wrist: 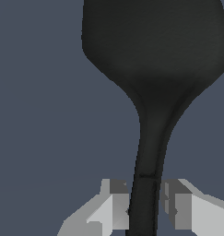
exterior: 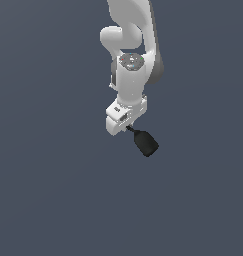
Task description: Pick up the object and move it to a goal position.
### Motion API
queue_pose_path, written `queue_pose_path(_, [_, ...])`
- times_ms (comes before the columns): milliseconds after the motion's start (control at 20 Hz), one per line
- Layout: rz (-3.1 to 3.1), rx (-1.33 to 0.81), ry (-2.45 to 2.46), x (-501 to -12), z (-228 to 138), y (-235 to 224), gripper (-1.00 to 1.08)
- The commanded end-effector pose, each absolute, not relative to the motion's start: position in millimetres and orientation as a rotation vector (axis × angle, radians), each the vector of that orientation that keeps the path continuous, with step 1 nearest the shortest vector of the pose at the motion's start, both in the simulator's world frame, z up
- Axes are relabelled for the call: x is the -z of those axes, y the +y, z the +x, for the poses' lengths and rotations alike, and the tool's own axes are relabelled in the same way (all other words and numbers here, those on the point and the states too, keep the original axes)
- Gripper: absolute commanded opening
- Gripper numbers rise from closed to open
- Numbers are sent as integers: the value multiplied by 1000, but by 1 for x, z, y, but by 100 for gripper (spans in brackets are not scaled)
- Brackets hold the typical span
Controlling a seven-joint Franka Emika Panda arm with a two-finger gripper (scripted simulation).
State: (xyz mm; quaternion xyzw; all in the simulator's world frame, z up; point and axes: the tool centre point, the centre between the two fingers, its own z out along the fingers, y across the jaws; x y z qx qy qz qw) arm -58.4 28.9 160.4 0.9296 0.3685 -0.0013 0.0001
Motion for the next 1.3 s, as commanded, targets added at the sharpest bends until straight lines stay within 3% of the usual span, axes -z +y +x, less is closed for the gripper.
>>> queue_pose_path(0, [2920,1,1158,-184,-66,22,-100])
queue_pose_path(700, [2922,-1,1159,-307,-105,-16,-100])
queue_pose_path(1250, [2922,0,1156,-349,-116,-30,-100])
